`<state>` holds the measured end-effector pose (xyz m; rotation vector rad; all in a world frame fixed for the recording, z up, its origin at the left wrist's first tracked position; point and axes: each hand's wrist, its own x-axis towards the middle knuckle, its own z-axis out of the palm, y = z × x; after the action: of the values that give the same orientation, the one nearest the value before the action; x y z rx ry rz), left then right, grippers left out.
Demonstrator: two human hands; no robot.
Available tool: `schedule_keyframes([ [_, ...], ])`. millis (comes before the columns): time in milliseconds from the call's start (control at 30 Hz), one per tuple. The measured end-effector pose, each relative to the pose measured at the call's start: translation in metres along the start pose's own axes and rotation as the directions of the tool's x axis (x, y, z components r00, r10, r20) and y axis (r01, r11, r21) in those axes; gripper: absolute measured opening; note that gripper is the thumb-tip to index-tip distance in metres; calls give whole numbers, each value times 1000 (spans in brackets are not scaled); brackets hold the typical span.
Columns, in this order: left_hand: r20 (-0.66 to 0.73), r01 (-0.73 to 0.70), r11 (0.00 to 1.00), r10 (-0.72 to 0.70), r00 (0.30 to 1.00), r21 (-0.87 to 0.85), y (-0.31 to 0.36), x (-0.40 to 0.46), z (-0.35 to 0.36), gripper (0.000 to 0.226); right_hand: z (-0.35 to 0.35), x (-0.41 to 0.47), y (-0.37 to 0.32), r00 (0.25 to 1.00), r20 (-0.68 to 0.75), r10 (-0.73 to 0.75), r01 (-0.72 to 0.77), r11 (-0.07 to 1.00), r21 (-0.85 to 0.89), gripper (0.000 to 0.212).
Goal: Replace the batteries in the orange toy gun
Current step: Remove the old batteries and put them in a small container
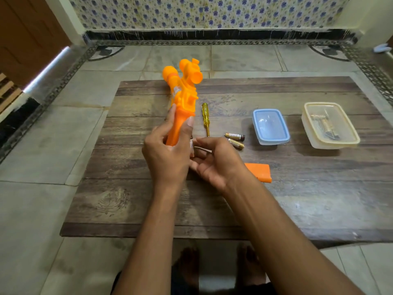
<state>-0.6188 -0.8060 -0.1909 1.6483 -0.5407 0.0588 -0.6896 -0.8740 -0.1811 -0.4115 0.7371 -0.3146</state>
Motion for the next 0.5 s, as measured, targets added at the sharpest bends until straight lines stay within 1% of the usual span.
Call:
schedule_keyframes([
  [67, -29, 33, 998, -35, 999, -58, 3, 2, -1, 43, 0, -2, 0, 999, 16, -38, 39, 997, -59, 17],
  [133, -64, 71, 992, -77, 995, -100, 3, 5, -1, 30, -2, -2, 3, 985, 5, -172, 169, 962, -216, 16],
  [167, -84, 89, 990, -99, 992, -111, 3, 5, -1, 25, -4, 0, 3, 961, -10, -275, 255, 905, -341, 15],
  [200, -109, 97, 988, -110, 988, -119, 4, 6, -2, 25, -7, 1, 2, 918, -3, -396, 340, 792, -508, 13],
  [233, -139, 102, 987, -119, 983, -122, 5, 5, -1, 27, -10, 0, -1, 855, 37, -517, 396, 606, -690, 14],
  [267, -174, 109, 988, -127, 977, -109, 5, 4, -1, 28, -13, -2, -4, 789, 106, -606, 400, 374, -837, 16],
  [300, -209, 122, 989, -138, 968, -86, 6, 2, 0, 28, -16, -4, -9, 736, 178, -653, 362, 157, -919, 19],
  [333, -252, 141, 988, -153, 956, -64, 5, 1, 0, 28, -19, -8, -13, 705, 226, -672, 297, -10, -955, 21],
  [367, -292, 164, 985, -174, 940, -58, 4, 0, 1, 29, -22, -11, -17, 685, 262, -680, 235, -134, -963, 20],
  [400, -319, 184, 981, -191, 928, -54, 2, -2, 0, 32, -26, -13, -21, 677, 282, -680, 179, -219, -959, 19],
  [433, -336, 191, 981, -191, 922, -32, 1, -3, -1, 37, -30, -16, -24, 677, 290, -676, 133, -275, -952, 19],
  [500, -341, 184, 982, -159, 926, 44, -3, -6, -4, 46, -36, -18, -28, 683, 275, -677, 65, -319, -946, 16],
])
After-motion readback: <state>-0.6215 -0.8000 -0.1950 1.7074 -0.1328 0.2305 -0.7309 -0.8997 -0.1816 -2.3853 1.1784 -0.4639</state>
